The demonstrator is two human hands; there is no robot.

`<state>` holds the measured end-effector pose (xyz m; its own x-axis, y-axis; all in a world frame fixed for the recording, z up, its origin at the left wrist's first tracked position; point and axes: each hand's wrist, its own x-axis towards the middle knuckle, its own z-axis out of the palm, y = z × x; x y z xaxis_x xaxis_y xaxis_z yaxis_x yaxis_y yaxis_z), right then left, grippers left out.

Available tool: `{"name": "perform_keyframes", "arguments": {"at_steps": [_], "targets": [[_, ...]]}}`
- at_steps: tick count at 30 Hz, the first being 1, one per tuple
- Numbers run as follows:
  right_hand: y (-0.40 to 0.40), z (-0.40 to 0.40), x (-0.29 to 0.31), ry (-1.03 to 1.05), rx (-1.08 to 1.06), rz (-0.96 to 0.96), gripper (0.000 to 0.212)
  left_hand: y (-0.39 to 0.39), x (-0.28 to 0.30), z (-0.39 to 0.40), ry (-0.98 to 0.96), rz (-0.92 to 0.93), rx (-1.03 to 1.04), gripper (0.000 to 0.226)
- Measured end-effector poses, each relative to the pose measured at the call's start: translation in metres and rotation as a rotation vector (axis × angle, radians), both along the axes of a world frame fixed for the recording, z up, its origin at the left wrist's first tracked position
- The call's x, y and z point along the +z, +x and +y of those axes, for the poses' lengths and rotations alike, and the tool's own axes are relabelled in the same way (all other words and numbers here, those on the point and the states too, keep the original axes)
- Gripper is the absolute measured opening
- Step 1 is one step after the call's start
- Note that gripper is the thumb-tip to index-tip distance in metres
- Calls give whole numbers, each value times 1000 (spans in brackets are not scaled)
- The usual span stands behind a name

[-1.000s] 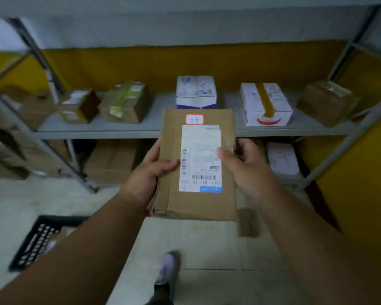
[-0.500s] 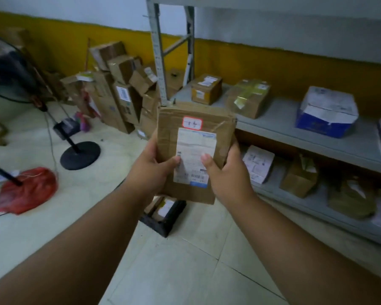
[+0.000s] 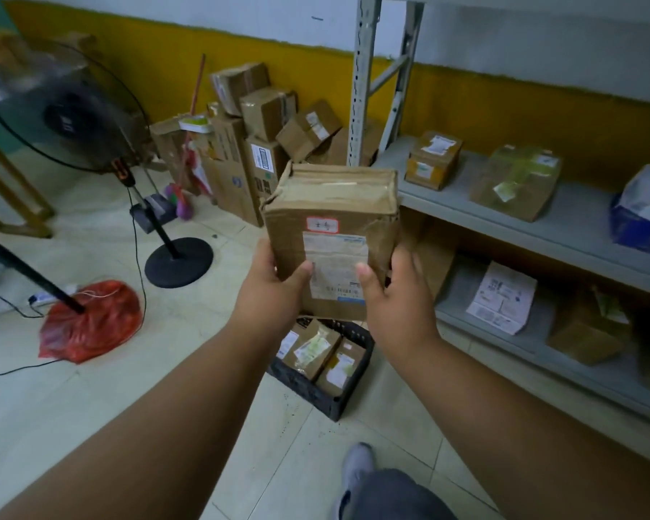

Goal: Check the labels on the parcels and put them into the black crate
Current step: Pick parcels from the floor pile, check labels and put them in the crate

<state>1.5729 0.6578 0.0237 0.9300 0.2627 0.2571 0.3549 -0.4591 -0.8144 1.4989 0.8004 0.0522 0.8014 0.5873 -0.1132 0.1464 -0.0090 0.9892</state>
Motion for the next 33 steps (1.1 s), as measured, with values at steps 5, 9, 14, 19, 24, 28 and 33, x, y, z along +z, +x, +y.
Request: {"name": "perform_keyframes", "arguments": {"at_steps": [5,9,14,19,24,28,33], "targets": [[58,51,-28,26,-78,230,22,39,-17,44,-51,92,26,37],[97,103,-45,31,-86,357,24,76,-22,91,-30,192,23,37],[135,157,-64,-15,-120,402,28,121,-39,143,-39,255,-10,47],[159,205,-88,-74,-216,350,24,152,-76,203,-56,284,-104,48],[170,267,-120,-120,-408,340,21,196,-118,280,-27,314,-281,45],[167,321,-161,-78,-570,493,29,220,-155,335,2,389,-434,47],[189,357,-227,-72,-669,606,31,260,-226,361,-23,492,-502,40]]}}
